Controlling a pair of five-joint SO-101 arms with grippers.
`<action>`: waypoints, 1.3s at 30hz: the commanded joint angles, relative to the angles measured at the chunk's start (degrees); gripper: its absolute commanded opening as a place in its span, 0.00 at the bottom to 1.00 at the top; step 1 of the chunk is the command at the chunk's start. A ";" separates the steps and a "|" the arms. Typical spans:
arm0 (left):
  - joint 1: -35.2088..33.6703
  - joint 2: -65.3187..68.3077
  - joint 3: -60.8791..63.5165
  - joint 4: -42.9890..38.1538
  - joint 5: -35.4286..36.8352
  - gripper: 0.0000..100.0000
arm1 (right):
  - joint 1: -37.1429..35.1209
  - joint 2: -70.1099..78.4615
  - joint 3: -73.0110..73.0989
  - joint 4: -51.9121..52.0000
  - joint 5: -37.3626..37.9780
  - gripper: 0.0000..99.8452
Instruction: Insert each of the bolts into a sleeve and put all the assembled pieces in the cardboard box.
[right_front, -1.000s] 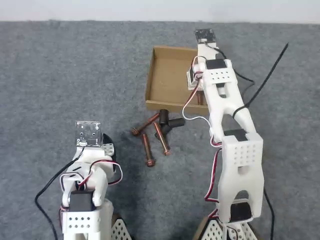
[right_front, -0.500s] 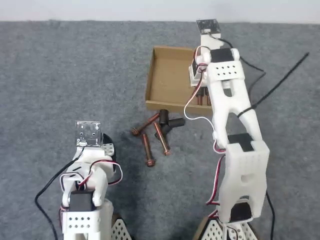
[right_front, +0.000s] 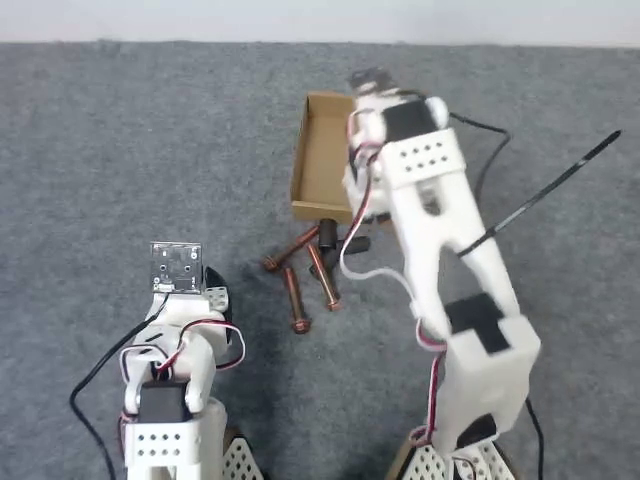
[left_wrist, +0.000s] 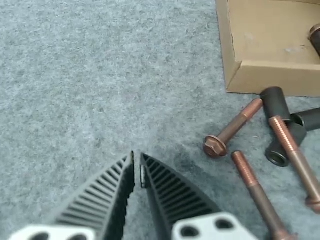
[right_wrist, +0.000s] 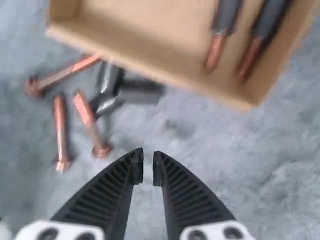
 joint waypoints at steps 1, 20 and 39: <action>0.18 -1.41 -1.01 0.18 -0.35 0.02 | -4.35 -9.27 6.42 1.71 4.13 0.01; 0.26 -1.41 -1.01 0.09 -0.44 0.02 | -4.44 2.24 9.93 -11.74 39.56 0.07; 0.35 -1.41 -1.01 0.09 -7.03 0.02 | -1.10 13.41 9.67 -21.23 55.65 0.15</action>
